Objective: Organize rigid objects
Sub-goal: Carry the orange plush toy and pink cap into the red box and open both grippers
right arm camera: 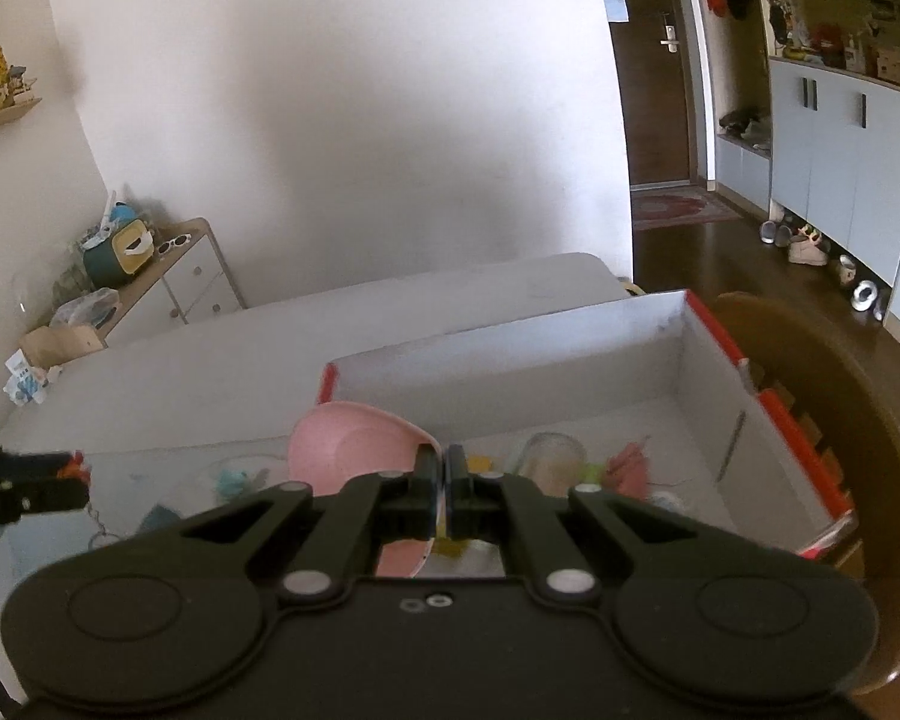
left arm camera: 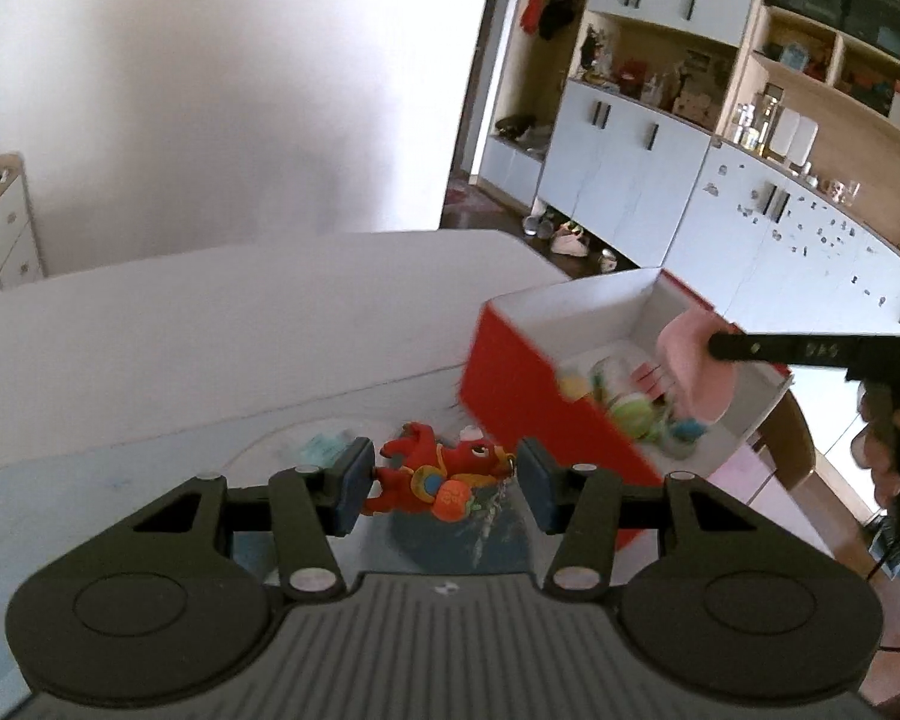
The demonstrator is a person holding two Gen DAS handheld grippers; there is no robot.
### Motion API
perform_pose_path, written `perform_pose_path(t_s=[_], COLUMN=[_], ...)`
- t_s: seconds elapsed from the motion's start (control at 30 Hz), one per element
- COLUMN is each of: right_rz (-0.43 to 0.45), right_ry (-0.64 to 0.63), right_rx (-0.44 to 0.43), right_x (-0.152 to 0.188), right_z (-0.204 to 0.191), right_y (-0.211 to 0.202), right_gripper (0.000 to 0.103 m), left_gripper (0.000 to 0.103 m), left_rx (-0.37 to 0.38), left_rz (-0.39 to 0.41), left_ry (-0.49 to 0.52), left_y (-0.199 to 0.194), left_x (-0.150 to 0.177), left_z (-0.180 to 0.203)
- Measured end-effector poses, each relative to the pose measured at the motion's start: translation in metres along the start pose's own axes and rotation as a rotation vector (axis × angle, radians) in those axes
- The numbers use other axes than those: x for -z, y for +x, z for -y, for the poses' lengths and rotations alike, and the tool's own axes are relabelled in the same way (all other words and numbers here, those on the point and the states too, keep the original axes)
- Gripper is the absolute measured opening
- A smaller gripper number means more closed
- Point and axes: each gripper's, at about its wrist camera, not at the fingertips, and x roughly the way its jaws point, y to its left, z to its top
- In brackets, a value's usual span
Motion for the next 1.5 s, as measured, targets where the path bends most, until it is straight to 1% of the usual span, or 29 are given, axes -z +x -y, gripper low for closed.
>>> perform_pose_path(t_s=[0.3, 0.5, 0.6, 0.67, 0.87, 1.1, 1.33, 1.47, 1.5], right_rz=[-0.018, -0.039, -0.056, -0.074, -0.128, -0.177, -0.207, -0.212, -0.212], right_ry=[-0.013, -0.033, -0.044, -0.056, -0.098, -0.133, -0.158, -0.16, -0.157], right_rx=[0.037, 0.052, 0.055, 0.057, 0.03, 0.001, -0.025, -0.031, -0.03], right_x=[-0.004, -0.005, -0.003, -0.001, 0.003, 0.006, 0.009, 0.01, 0.01], right_z=[0.056, 0.078, 0.084, 0.086, 0.082, 0.084, 0.081, 0.085, 0.086], right_y=[-0.004, 0.001, 0.007, 0.013, 0.029, 0.039, 0.045, 0.045, 0.045], right_gripper=[0.002, 0.002, 0.002, 0.002, 0.002, 0.002, 0.005, 0.01, 0.013], left_gripper=[0.051, 0.051, 0.051, 0.051, 0.051, 0.051, 0.052, 0.052, 0.052], left_rx=[0.063, 0.09, 0.083, 0.077, 0.013, -0.046, -0.078, -0.077, -0.078], left_rz=[0.008, -0.029, -0.055, -0.083, -0.154, -0.225, -0.285, -0.314, -0.324], left_ry=[0.091, 0.127, 0.144, 0.143, 0.139, 0.152, 0.133, 0.117, 0.114], left_y=[0.049, 0.087, 0.108, 0.126, 0.174, 0.22, 0.246, 0.253, 0.255], left_x=[-0.039, -0.058, -0.061, -0.062, -0.063, -0.067, -0.068, -0.067, -0.066], left_z=[0.082, 0.119, 0.135, 0.14, 0.15, 0.159, 0.159, 0.157, 0.157])
